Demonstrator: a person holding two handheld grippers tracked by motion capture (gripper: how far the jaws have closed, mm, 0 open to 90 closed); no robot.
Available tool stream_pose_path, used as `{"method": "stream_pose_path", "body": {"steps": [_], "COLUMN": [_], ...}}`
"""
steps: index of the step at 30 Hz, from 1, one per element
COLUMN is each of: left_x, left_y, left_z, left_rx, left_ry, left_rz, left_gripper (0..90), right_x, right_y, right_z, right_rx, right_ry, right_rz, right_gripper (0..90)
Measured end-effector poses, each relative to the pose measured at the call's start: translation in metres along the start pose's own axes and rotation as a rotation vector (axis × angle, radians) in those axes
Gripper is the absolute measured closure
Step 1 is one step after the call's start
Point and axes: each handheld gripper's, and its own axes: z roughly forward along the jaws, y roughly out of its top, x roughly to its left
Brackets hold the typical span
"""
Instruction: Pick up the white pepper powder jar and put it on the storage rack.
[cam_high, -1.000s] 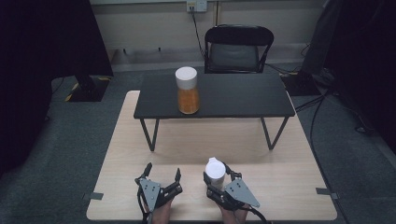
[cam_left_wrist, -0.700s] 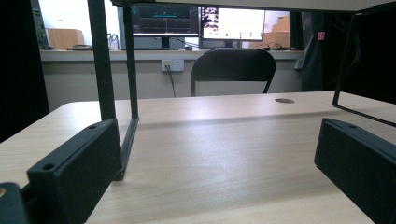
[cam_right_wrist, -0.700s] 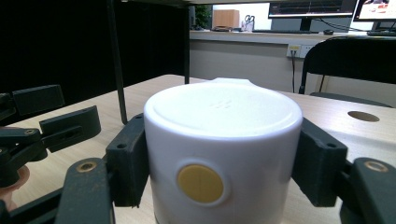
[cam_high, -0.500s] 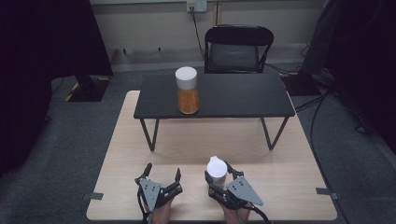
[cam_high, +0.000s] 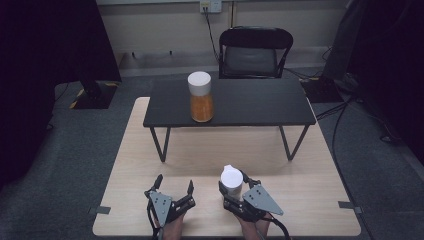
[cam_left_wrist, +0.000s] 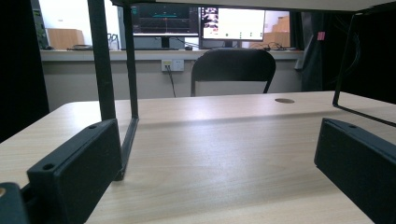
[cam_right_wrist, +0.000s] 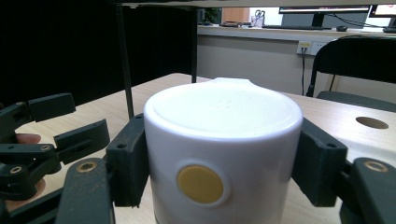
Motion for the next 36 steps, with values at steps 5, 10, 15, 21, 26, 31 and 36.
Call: {"method": "stream_pose_path", "body": {"steps": [5,10,15,21,26,31,36], "left_x": [0.0,0.0,0.0,0.0,0.0,0.0,0.0], "left_y": [0.0,0.0,0.0,0.0,0.0,0.0,0.0], "left_z": [0.0,0.0,0.0,0.0,0.0,0.0,0.0], "left_rx": [0.0,0.0,0.0,0.0,0.001,0.0,0.0], "left_ry": [0.0,0.0,0.0,0.0,0.0,0.001,0.001], "left_rz": [0.0,0.0,0.0,0.0,0.0,0.0,0.0], "left_gripper": [0.3,0.4,0.3,0.3,0.4,0.4,0.4], "right_x": [-0.003,-0.007,-0.011,-0.016,-0.022,-0.028,-0.033], "right_y": [0.007,0.015,0.021,0.028,0.037,0.046,0.056], "right_z": [0.001,0.001,0.001,0.001,0.001,0.001,0.003], "right_rx": [0.005,0.007,-0.001,-0.006,-0.005,-0.012,-0.017], "right_ry": [0.005,0.014,0.012,0.015,0.023,0.03,0.031], "right_rz": [-0.006,-0.012,-0.009,-0.02,-0.025,-0.017,-0.02], "right_gripper": [30.2,30.3,30.2,30.3,30.3,30.3,30.2]}}
